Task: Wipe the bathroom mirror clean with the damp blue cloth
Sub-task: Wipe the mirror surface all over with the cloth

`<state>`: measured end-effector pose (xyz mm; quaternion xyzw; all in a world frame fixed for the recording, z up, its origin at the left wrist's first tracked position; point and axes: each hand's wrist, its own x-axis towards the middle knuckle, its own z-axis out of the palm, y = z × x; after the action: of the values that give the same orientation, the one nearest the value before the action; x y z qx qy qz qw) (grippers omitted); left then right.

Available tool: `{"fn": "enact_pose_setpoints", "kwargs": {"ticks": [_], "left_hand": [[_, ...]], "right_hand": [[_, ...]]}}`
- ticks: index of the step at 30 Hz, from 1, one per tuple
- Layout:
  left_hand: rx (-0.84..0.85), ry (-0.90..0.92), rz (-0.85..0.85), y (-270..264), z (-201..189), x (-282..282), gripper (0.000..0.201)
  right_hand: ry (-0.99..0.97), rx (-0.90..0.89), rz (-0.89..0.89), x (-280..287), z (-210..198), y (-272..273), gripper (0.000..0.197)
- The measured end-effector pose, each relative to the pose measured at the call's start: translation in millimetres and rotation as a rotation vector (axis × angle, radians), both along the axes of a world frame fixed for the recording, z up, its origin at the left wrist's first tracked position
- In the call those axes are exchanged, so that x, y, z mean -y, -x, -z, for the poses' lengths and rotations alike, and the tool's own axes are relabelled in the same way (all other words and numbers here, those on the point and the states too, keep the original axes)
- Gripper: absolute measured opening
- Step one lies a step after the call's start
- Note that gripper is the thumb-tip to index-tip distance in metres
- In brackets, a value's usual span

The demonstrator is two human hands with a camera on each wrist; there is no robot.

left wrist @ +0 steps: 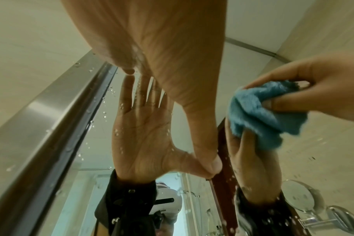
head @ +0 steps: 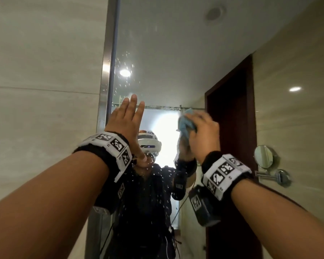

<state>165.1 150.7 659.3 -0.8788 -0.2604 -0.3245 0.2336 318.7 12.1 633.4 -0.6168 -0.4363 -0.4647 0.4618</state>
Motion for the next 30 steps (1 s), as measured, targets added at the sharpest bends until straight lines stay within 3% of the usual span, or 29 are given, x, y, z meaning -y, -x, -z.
{"fn": "enact_pose_setpoints", "kwargs": {"ticks": [4, 6, 9, 11, 15, 20, 24, 26, 27, 30], "left_hand": [[-0.001, -0.004, -0.01, -0.3, -0.7, 0.4, 0.151], [-0.006, 0.014, -0.009, -1.1, -0.5, 0.1, 0.151], [-0.01, 0.03, 0.005, -0.6, 0.2, 0.5, 0.154], [-0.01, 0.027, 0.013, -0.6, 0.3, 0.2, 0.155], [-0.003, 0.005, 0.006, -1.3, -0.5, -1.6, 0.156], [-0.003, 0.002, 0.001, -2.6, -0.3, -0.9, 0.156], [-0.004, 0.003, -0.006, -1.7, -1.4, -0.2, 0.156], [-0.008, 0.0, -0.008, -3.1, -1.3, -0.4, 0.157], [-0.008, -0.002, -0.009, -3.6, -1.3, -0.9, 0.157], [-0.006, 0.01, -0.011, -3.8, -1.2, -1.5, 0.158]], "right_hand": [[0.529, 0.342, 0.067, 2.4, 48.9, 19.2, 0.05], [0.404, 0.312, 0.004, 12.8, 32.9, 5.9, 0.04], [-0.208, 0.013, -0.126, 27.4, 0.5, -23.9, 0.034], [-0.148, -0.07, -0.037, 26.5, 8.7, -20.4, 0.041], [0.301, 0.192, 0.054, 24.1, 39.4, -8.0, 0.044], [-0.092, -0.023, 0.026, 37.0, 23.5, -29.0, 0.043], [0.237, 0.053, 0.08, 23.2, 61.0, -6.7, 0.047], [0.242, 0.165, 0.093, 32.1, 54.3, -19.5, 0.04], [0.176, 0.161, 0.105, 36.3, 44.9, -31.5, 0.035], [-0.184, -0.093, 0.048, 44.4, 29.1, -45.6, 0.032]]}}
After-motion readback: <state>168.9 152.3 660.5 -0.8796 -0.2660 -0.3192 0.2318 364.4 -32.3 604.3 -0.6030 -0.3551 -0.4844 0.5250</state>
